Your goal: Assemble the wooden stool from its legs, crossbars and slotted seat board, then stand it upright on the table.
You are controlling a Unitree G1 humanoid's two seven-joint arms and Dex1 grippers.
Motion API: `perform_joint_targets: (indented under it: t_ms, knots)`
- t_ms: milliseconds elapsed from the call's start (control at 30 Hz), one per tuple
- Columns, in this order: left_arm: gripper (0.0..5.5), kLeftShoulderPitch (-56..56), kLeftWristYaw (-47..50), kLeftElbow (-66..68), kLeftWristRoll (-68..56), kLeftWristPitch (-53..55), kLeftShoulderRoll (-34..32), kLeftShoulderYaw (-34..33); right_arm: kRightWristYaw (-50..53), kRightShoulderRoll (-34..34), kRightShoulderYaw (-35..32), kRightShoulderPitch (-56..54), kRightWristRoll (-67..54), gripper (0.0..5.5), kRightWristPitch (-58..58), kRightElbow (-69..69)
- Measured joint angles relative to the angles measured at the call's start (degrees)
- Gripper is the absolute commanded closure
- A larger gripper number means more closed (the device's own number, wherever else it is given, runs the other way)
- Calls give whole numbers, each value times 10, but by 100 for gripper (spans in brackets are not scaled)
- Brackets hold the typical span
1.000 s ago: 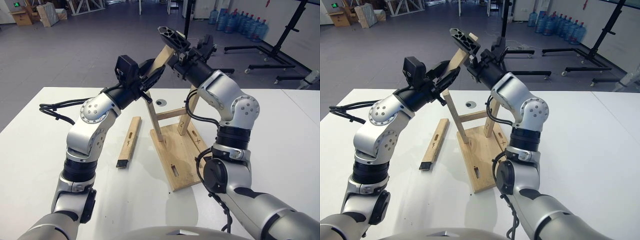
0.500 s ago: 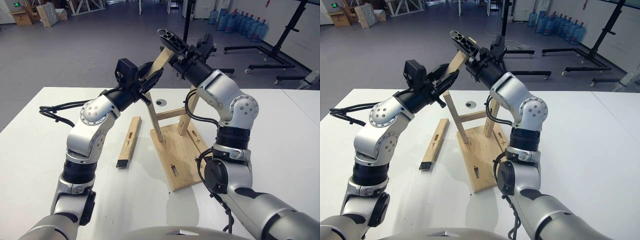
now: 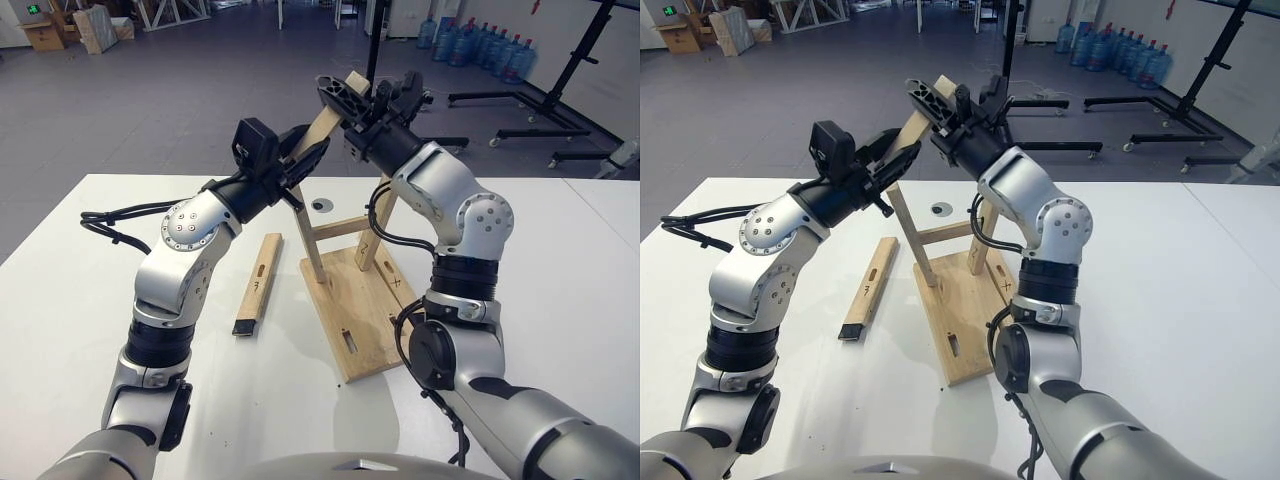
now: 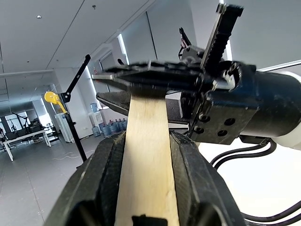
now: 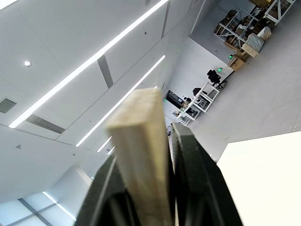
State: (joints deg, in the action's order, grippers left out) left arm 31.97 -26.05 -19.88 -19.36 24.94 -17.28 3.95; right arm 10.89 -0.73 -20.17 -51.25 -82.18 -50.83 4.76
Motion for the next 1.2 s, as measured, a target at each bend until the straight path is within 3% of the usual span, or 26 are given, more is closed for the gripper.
perform_joint_targets:
  t_ms: [233, 267, 600, 700, 800, 833, 933, 1067, 1200]
  knots:
    - [422, -1, -2, 0, 5, 0, 0, 0, -3, 5, 13, 2, 12, 511, 4, -5]
    - [385, -2, -2, 0, 4, 1, 0, 0, -5, 7, 16, 3, 15, 511, 5, -6]
    - [233, -9, 20, -22, -29, 35, 24, -14, -52, 30, 57, 25, 100, 511, 11, -21]
    - [194, -22, 47, -49, -85, 53, 33, -85, -76, 54, 59, 29, 132, 511, 17, -20]
    - [156, -27, 95, -57, -193, 73, 44, -198, -93, 88, 29, 36, 133, 511, 16, -20]
    - [137, -32, 123, -55, -244, 78, 47, -252, -101, 110, 8, 44, 122, 511, 14, -31]
    - [106, -78, 174, -37, -282, 81, 44, -331, -112, 189, -61, 70, 83, 511, -1, -61]
    - [106, -200, 184, -26, -251, 77, 49, -332, -168, 335, -137, 162, 61, 511, -52, -80]
    - [106, -239, 218, 12, -216, 42, 90, -317, -220, 342, -126, 273, 104, 511, -46, -77]
